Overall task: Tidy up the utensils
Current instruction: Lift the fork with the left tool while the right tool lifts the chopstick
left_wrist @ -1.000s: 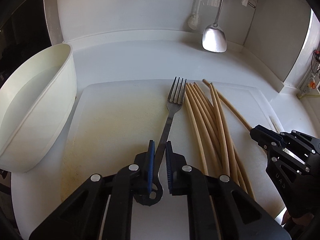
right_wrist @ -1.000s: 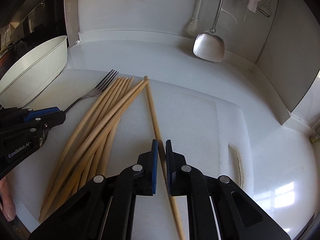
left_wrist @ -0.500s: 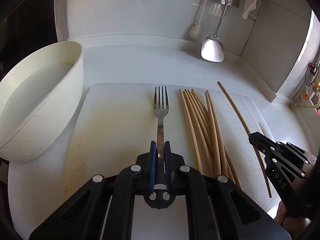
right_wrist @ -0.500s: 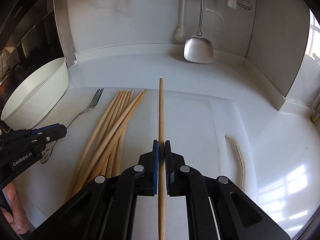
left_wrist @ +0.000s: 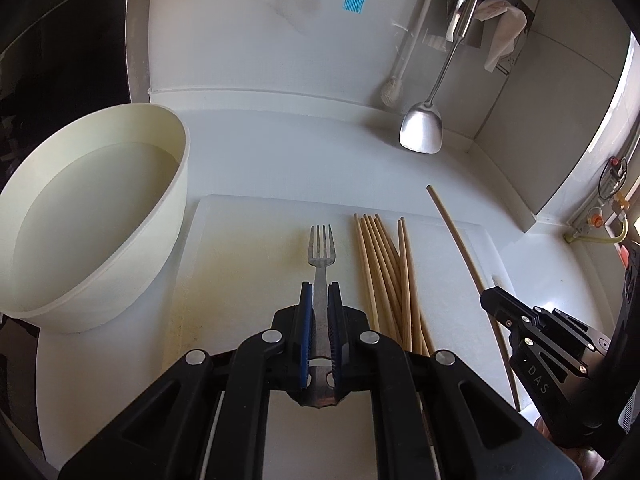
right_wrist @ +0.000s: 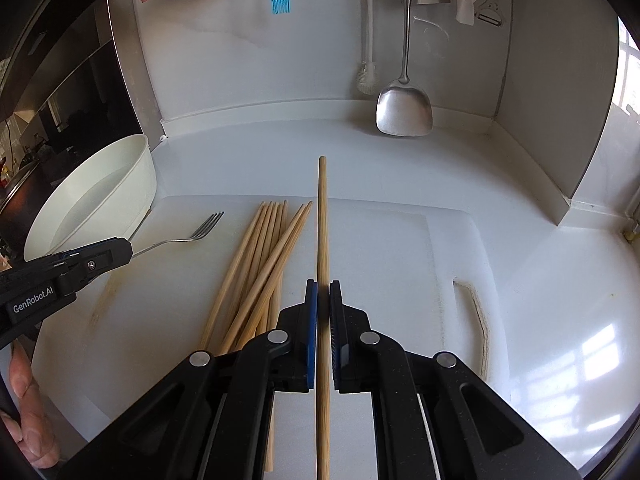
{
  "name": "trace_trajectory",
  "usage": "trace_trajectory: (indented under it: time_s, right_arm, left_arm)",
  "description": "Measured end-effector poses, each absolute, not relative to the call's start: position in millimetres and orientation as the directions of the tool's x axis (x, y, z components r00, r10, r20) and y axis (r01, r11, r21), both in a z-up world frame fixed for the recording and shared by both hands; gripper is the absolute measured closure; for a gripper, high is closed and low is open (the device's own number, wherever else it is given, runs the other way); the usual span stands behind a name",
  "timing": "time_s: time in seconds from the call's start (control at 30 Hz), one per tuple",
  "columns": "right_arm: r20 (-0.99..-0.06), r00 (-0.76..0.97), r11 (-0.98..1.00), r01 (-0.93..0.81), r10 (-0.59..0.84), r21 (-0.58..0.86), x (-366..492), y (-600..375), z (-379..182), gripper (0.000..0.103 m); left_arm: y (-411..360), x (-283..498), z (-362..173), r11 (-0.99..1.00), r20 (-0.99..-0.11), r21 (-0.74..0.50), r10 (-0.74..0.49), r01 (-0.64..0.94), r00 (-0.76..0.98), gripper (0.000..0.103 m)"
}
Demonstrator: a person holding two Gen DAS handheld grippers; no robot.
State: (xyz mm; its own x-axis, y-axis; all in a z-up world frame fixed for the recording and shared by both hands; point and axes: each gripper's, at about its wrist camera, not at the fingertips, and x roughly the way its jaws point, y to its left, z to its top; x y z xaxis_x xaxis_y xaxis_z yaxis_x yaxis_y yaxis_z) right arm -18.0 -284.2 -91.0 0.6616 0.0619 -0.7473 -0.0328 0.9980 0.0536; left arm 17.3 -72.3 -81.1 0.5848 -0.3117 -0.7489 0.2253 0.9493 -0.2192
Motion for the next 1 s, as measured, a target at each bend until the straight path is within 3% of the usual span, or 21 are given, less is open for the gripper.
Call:
trace_trajectory:
  time_s: [0.07, 0.1, 0.13, 0.4, 0.87, 0.93, 1.0]
  right_arm:
    - [-0.747, 0.662, 0.998, -0.034, 0.065, 0.058, -18, -284, -89, 0.097]
    - [-0.746, 0.663, 0.998, -0.033, 0.067, 0.06, -18, -284, -87, 0.097]
    - [-0.745, 0.664, 0.997, -0.034, 0.07, 0.063, -19, -284, -85, 0.097]
    - [-0.736, 0.671, 0.996, -0.055, 0.092, 0.074, -16, -279, -70, 0.097]
    - [-0.747, 0.66, 0.996, -0.016, 0.076, 0.088, -17, -292, -96, 0.097]
    - [-0.743, 0.666, 0.996, -0.01, 0.075, 0.092, -18, -294, -99, 0.097]
    - [-0.735, 0.674, 0.996, -0.009, 0.075, 0.094, -18, -295, -99, 0.097]
  left_arm:
    - [-70, 18, -77, 0.949, -0.747, -0.227, -0.315, 0.22, 0.586, 0.095]
    - [-68, 18, -74, 0.949, -0.743, -0.228, -0.313, 0.217, 0.591, 0.102]
    - [-67, 17, -71, 0.95, -0.739, -0.226, -0.312, 0.217, 0.597, 0.102]
    - [-63, 20, -58, 0.957, -0.736, -0.208, -0.29, 0.203, 0.611, 0.102]
    - [-73, 19, -109, 0.96, -0.768, -0.182, -0.275, 0.215, 0.578, 0.098]
    - [-75, 20, -113, 0.962, -0.769, -0.17, -0.264, 0.212, 0.582, 0.093]
    - [-75, 21, -117, 0.964, -0.765, -0.166, -0.258, 0.208, 0.59, 0.064]
